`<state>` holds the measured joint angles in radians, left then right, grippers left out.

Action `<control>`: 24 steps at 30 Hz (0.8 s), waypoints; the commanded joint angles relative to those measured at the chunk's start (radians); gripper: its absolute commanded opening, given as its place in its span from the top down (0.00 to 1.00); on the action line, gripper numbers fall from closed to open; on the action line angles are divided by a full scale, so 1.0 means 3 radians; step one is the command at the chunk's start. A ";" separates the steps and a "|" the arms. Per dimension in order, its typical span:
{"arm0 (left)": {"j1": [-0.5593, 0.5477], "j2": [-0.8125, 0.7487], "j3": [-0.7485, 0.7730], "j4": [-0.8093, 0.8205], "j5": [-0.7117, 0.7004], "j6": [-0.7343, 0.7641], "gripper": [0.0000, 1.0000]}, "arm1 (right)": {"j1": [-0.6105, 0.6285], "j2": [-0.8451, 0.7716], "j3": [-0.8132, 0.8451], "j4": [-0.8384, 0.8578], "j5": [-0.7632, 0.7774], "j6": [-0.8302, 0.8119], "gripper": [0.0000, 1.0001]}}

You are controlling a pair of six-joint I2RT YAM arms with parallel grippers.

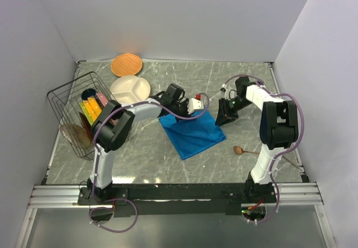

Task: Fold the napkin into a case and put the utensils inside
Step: Fold the top corner of the square-folded napkin at the center of the board.

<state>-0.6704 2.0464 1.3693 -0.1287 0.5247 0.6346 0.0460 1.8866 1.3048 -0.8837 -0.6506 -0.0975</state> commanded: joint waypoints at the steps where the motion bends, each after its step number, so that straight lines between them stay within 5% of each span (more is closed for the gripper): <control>1: 0.0010 0.0132 0.0257 0.0005 -0.0046 0.0017 0.99 | -0.0020 0.0011 0.0119 -0.0035 0.0026 -0.0007 0.65; 24: 0.0062 0.0491 0.0677 0.0362 -0.0215 0.0022 0.99 | -0.0082 0.0118 0.0166 -0.0081 0.0031 0.0039 0.66</control>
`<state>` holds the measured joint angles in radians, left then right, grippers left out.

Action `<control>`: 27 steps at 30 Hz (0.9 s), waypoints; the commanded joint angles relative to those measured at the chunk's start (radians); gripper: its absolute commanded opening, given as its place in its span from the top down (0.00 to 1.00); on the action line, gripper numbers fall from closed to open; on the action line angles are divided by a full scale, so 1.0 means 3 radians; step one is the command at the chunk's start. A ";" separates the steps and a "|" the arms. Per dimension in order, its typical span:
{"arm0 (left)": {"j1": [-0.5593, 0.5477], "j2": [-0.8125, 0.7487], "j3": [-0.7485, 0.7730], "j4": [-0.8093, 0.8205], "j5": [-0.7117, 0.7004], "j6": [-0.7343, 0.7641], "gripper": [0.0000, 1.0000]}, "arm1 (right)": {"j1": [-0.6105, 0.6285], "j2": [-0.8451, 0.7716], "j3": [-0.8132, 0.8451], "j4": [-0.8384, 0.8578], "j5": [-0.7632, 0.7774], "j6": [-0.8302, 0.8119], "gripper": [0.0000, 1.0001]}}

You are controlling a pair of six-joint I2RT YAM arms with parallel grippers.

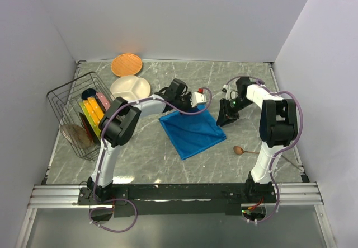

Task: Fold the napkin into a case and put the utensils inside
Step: Fold the top corner of the square-folded napkin at the center of the board.

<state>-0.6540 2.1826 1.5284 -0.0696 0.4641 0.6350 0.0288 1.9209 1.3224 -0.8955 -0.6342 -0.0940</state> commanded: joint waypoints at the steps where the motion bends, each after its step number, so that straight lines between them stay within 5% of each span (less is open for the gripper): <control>1: 0.0007 0.0047 0.0167 0.0171 -0.0013 0.0026 0.99 | -0.0019 -0.0001 0.0107 -0.0047 -0.0028 0.0027 0.66; 27: 0.0007 0.0333 0.0555 0.0206 -0.0039 0.0108 0.98 | -0.0014 0.0075 -0.0021 -0.0052 0.0007 0.0017 0.73</control>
<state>-0.6540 2.2566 1.6432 -0.0383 0.4362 0.6510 0.0288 1.9308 1.3205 -0.9035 -0.6357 -0.0940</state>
